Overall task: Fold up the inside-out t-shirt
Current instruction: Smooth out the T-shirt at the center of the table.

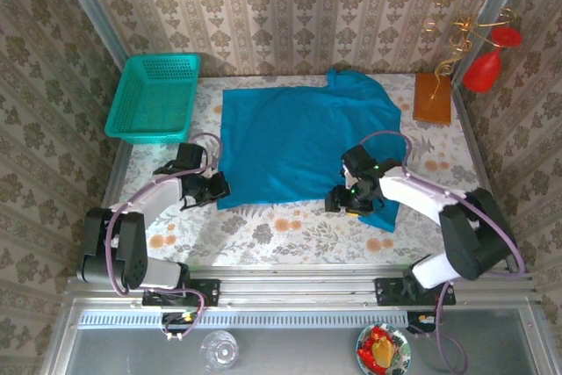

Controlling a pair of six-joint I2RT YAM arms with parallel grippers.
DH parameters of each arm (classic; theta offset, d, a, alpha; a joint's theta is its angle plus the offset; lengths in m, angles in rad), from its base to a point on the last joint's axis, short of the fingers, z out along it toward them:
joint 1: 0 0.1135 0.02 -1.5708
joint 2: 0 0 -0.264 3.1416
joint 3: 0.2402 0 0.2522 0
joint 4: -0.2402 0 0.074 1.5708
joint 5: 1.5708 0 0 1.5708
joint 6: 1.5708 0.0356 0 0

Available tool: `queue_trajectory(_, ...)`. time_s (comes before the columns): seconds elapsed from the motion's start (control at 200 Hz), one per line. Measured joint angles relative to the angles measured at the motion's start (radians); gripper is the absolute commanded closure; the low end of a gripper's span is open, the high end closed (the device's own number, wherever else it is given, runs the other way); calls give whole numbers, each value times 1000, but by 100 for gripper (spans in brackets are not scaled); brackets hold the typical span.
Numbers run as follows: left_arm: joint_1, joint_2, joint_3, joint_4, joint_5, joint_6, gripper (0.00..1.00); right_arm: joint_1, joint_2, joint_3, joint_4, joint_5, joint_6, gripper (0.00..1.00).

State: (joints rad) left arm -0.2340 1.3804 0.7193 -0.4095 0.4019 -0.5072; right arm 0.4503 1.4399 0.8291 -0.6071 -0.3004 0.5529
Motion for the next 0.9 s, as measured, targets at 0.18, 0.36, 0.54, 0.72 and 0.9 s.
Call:
queue_trajectory(0.18, -135, 0, 107, -21, -15, -2, 92, -124, -143, 0, -48, 55, 31, 42)
queue_trajectory(0.36, -343, 56, 231, 10, -30, -50, 83, -275, -225, -54, -121, 206, 88, 48)
queue_trajectory(0.54, -537, 257, 401, 55, -49, -129, 79, -307, -281, -127, -175, 322, 189, 55)
queue_trajectory(0.72, -683, 497, 623, 47, -80, -192, 76, -314, -331, -219, -188, 382, 286, 58)
queue_trajectory(0.9, -771, 639, 747, 34, -101, -254, 76, -317, -398, -271, -205, 402, 343, 58)
